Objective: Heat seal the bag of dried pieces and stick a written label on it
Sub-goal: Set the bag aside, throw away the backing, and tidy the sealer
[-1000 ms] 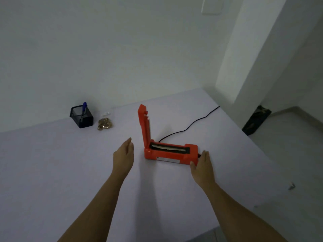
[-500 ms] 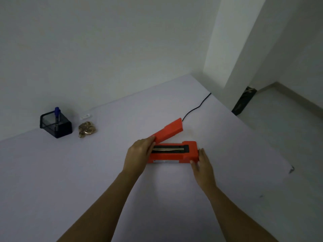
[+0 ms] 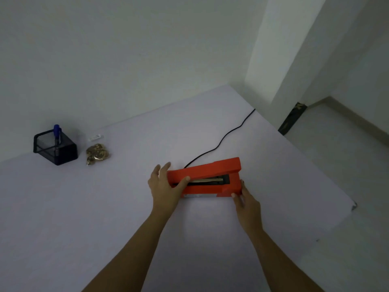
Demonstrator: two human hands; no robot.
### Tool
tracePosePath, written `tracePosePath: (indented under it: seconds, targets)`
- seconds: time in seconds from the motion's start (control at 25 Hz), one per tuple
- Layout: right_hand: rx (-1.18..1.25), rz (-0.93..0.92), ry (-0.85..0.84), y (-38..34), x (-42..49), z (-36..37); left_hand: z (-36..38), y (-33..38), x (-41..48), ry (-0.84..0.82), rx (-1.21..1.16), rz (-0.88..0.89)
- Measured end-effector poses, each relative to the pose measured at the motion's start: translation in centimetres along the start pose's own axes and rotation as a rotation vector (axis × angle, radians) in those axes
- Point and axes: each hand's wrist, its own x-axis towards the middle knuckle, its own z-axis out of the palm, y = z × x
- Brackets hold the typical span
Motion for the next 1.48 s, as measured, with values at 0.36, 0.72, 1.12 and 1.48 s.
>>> tracePosePath:
  seconds: [0.36,0.72,1.12,1.48]
  targets:
    - [0.06,-0.059,-0.125,-1.1,10.6,2.7,1.1,1.1,5.7,0.007,-0.7,-0.441]
    - [0.108,-0.21,-0.185,-6.3,25.5,9.9,-0.2,2.0,19.7,0.172,-0.771,-0.41]
    - [0.133,-0.245,-0.165,-8.7,34.8,15.0,-0.7,2.2,30.8,0.213,-0.743,-0.375]
    - [0.035,-0.29,-0.181,-8.7,35.8,15.8,-0.2,2.3,31.1,0.246,-0.78,-0.407]
